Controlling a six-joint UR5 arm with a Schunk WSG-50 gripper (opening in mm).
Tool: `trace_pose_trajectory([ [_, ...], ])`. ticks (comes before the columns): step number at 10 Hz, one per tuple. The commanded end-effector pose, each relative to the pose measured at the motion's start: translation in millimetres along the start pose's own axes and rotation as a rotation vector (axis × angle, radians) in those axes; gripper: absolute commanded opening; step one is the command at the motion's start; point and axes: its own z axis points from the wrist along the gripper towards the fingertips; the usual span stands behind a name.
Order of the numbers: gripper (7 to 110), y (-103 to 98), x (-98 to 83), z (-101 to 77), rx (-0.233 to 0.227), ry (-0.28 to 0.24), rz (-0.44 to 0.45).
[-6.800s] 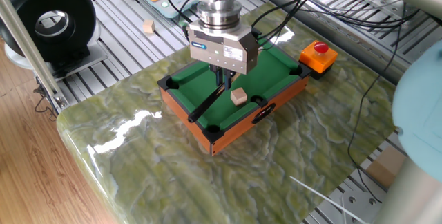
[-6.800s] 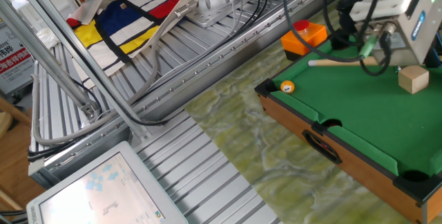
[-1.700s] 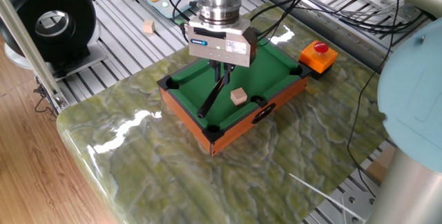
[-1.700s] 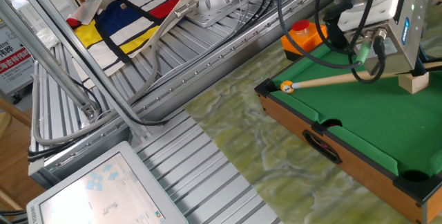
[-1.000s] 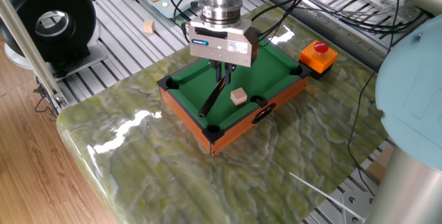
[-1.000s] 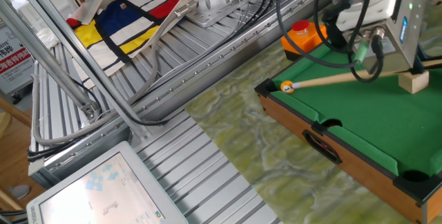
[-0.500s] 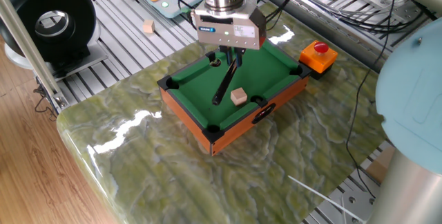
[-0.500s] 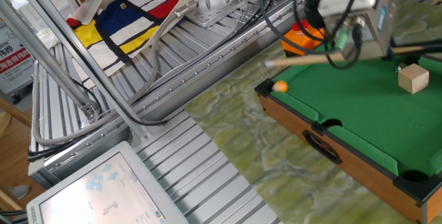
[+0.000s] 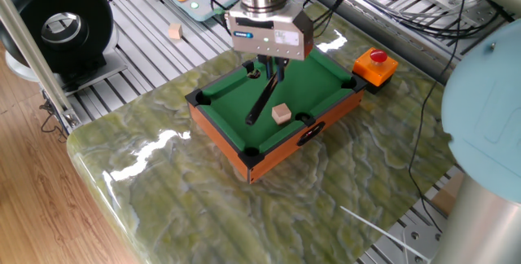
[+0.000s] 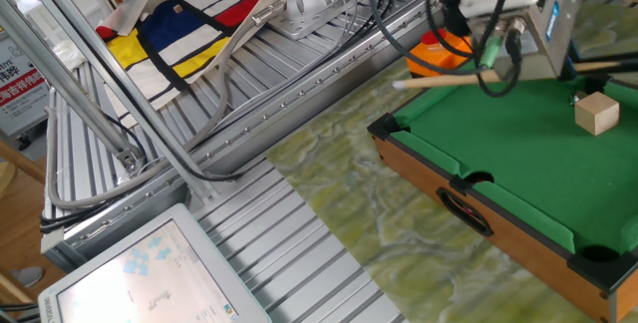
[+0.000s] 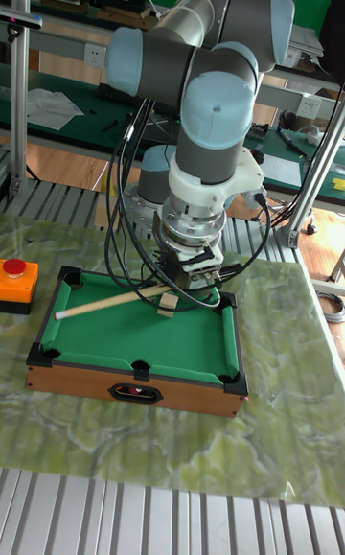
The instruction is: Hit the pool ball
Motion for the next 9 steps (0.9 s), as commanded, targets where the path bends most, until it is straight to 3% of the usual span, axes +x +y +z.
trace_pose_trajectory([
  [1, 7, -2, -15.5, 12.7, 0.002, -0.09, 0.199],
  [2, 7, 2, -16.0, 11.3, -0.018, -0.087, 0.318],
  [3, 7, 0, -11.1, 11.0, -0.02, -0.059, 0.37],
  [4, 7, -2, -13.1, 10.2, -0.019, -0.063, 0.409],
  [7, 7, -33, -26.0, 4.7, 0.075, -0.146, 0.539],
  [9, 7, -38, -15.9, 0.7, 0.085, -0.112, 0.539],
])
